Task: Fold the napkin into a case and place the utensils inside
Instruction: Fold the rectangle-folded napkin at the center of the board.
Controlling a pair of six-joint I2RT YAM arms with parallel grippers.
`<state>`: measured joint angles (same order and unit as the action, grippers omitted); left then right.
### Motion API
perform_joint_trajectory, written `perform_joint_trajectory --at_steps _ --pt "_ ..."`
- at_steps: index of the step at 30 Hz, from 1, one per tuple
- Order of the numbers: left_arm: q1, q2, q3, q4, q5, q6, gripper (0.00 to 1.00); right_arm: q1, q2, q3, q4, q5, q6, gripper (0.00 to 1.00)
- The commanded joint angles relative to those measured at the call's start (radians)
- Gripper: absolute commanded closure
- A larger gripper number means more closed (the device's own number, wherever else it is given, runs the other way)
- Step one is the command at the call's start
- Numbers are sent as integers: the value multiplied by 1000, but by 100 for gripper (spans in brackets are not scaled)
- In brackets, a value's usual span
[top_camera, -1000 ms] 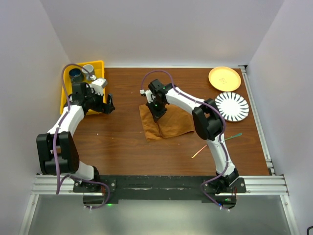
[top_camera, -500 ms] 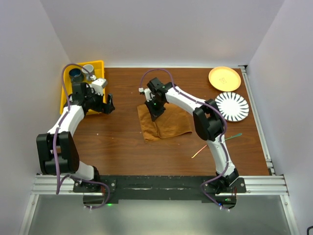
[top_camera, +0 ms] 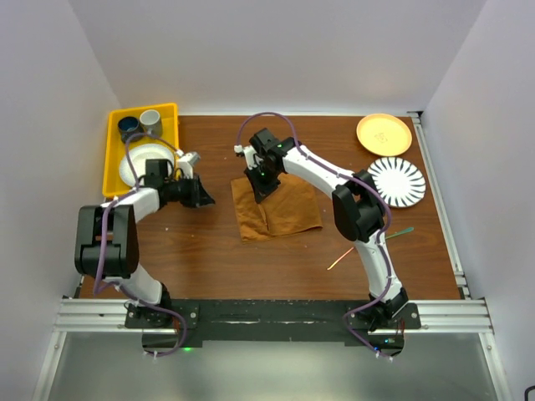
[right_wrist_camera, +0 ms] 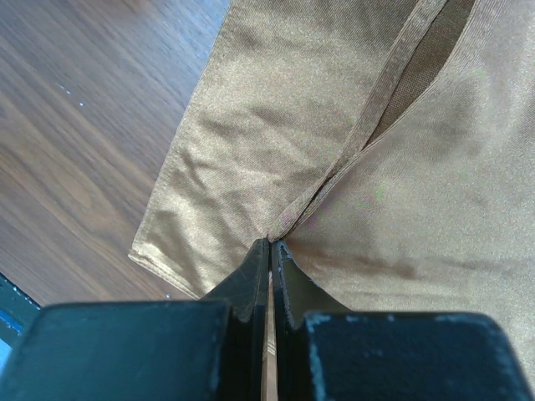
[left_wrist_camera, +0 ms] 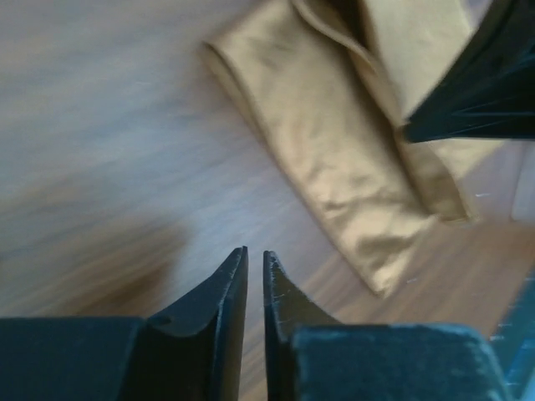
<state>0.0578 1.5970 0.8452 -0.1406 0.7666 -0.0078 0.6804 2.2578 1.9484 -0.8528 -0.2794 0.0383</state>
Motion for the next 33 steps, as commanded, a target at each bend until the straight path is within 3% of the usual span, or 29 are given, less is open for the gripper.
perform_joint_trajectory --at_steps 1,7,14,33 --pt "-90 41 -64 272 168 -282 87 5 -33 35 0 -7 12 100" --pt "-180 102 -58 447 109 -417 95 5 -35 34 0 -15 17 100" --pt "-210 175 -46 444 10 -431 100 5 -37 29 3 -21 17 100" --pt "-214 310 -17 361 -113 -425 100 34 -29 61 3 -67 38 100"
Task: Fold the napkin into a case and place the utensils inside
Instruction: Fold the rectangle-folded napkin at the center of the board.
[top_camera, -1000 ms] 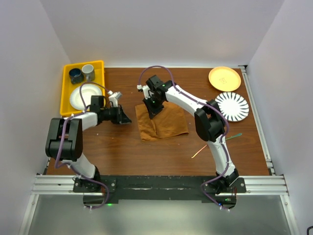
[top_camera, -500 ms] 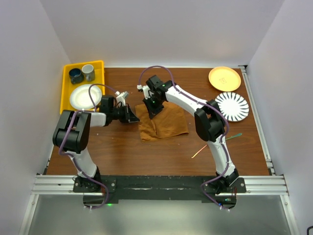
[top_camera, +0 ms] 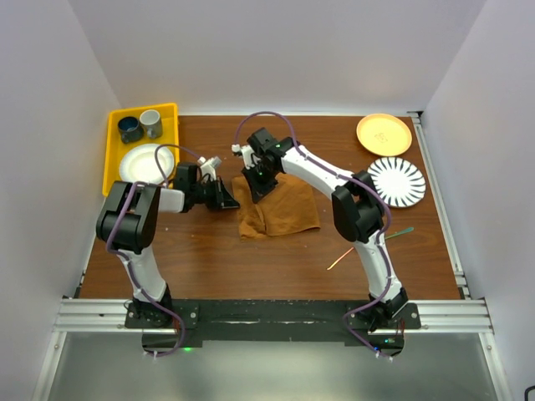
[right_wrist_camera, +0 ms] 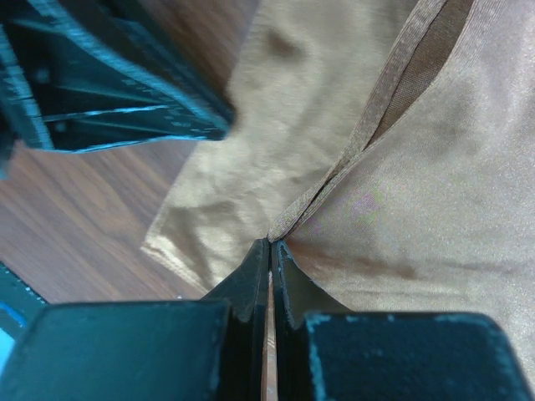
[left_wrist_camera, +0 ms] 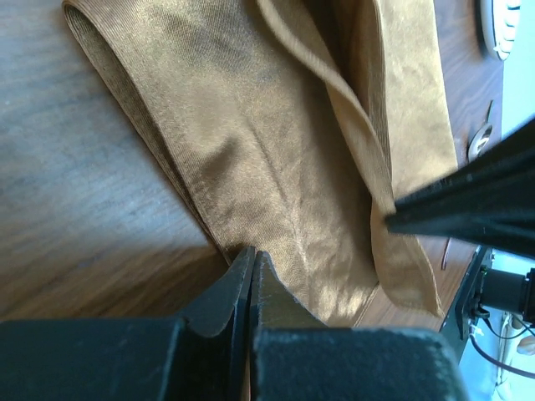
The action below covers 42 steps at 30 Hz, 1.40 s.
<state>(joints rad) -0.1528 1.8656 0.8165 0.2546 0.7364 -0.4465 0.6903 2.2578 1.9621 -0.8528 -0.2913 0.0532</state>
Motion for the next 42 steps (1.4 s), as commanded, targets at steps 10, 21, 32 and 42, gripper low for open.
perform_joint_trajectory --at_steps 10,21,32,42 --pt "-1 26 16 -67 -109 29 100 37 -6 95 4 -43 45 100" --pt "-1 32 13 -64 -108 29 100 43 37 141 27 -57 80 100" --pt "-1 35 18 -66 -106 32 100 63 63 167 35 -68 88 100" --pt "-1 40 18 -64 -106 29 100 74 78 181 37 -68 93 100"
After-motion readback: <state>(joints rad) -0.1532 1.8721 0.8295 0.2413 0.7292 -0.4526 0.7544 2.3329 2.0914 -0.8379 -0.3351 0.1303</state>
